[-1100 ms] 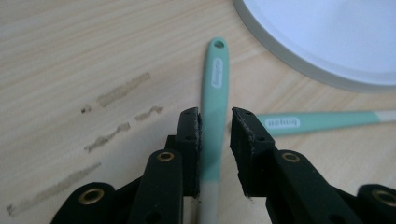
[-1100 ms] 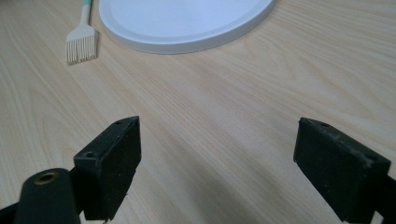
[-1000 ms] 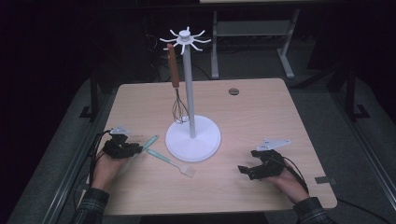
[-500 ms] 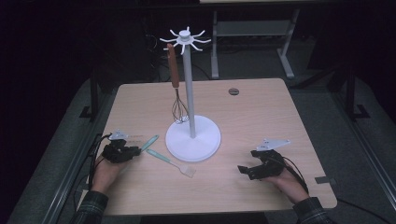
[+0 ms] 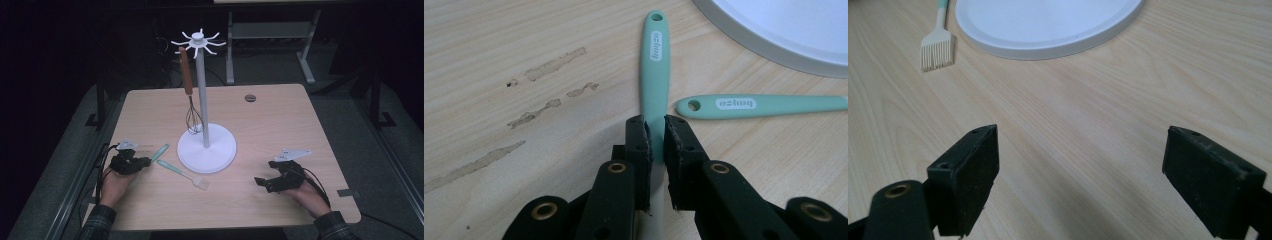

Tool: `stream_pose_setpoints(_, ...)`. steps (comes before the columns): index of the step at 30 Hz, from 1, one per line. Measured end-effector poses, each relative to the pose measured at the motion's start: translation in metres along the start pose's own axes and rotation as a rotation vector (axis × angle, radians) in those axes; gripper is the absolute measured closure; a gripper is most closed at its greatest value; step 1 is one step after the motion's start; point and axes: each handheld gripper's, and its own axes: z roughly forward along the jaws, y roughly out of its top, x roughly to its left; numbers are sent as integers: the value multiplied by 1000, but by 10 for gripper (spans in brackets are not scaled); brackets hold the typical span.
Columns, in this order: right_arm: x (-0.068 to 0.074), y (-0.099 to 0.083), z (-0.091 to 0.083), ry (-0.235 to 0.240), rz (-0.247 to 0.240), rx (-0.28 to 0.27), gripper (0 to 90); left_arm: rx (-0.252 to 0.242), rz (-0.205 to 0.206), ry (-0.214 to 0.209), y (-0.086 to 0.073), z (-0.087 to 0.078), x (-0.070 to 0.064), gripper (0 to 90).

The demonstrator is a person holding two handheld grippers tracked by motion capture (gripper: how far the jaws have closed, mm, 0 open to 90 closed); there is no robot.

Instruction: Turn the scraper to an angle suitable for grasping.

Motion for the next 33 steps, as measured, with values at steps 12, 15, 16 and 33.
stream_pose_setpoints(12, 1, 1, -1, 11, 13, -8, 144, -81, -26, -32, 6, -25, -1, 812)
stream_pose_setpoints(15, 2, 2, -1, 16, 13, -3, 142, -96, -29, -40, 7, -32, -5, 812)
stream_pose_setpoints(16, 2, 2, -1, 23, 19, -5, 142, -99, -23, -39, 7, -34, -6, 812)
stream_pose_setpoints(33, 4, 9, -5, 83, 64, -50, 148, -131, -15, -144, 3, -52, -41, 811)
